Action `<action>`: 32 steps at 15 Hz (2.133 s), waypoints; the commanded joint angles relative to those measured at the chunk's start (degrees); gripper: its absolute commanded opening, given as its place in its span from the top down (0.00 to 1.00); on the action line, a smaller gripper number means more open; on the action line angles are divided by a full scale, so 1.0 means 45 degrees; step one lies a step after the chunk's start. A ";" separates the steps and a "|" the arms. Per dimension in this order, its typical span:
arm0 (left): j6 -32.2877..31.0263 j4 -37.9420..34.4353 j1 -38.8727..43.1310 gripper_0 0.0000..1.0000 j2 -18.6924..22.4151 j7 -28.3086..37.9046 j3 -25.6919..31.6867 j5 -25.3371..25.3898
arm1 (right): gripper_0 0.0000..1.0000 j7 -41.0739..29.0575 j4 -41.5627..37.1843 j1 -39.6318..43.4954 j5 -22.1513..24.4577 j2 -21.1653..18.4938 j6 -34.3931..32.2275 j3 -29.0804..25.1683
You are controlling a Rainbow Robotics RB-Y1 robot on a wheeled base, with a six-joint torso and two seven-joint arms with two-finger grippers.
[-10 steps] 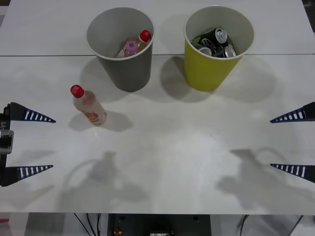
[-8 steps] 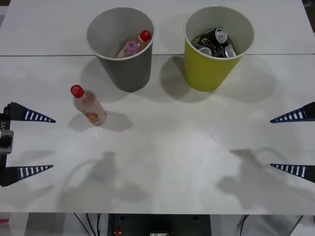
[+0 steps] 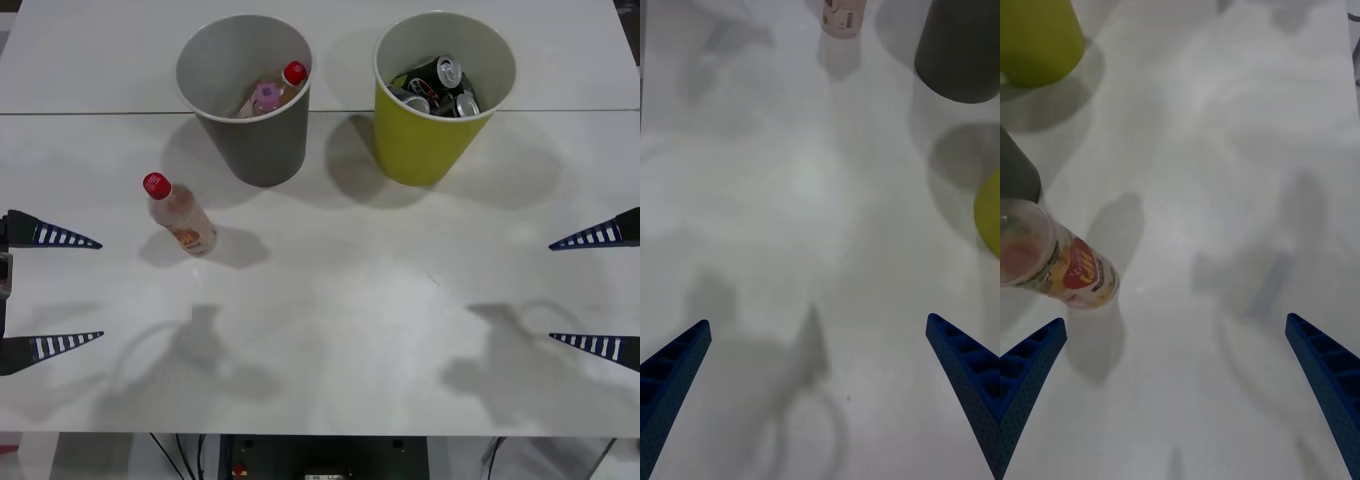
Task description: Put the can into the green bin and the plastic bottle into the gray bin
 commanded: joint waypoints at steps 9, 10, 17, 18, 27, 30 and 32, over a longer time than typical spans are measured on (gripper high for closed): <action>0.2340 0.4696 -0.1637 0.00 -0.0156 -0.3560 -0.3967 0.5889 | 0.00 0.0000 0.0002 -0.0001 0.0000 0.0000 0.0000 0.0000; 0.2418 0.4930 -0.1793 0.00 -0.0234 -0.3931 -0.4221 0.6241 | 0.00 0.0000 0.0002 -0.0001 0.0000 0.0000 0.0000 0.0000; 0.2516 0.7293 -0.2887 0.00 -0.1874 -0.6235 -0.5120 0.7940 | 0.00 0.0000 0.0002 -0.0001 0.0000 0.0000 0.0000 0.0000; 0.2516 0.7567 -0.3043 0.00 -0.2109 -0.6314 -0.5120 0.7940 | 0.00 0.0000 0.0002 -0.0001 0.0000 0.0000 0.0000 0.0000; 0.2516 0.9266 -0.4293 0.00 -0.4179 -0.6743 -0.5139 0.7960 | 0.00 0.0000 0.0002 -0.0001 0.0000 0.0000 0.0000 0.0000; 0.2496 1.0047 -0.5015 0.00 -0.4921 -0.6860 -0.5120 0.7881 | 0.00 0.0000 0.0002 -0.0001 0.0000 0.0000 0.0000 0.0000; 0.2496 1.0301 -0.5308 0.00 -0.5331 -0.6860 -0.5120 0.7686 | 0.00 0.0000 0.0002 -0.0001 0.0000 0.0000 0.0000 0.0000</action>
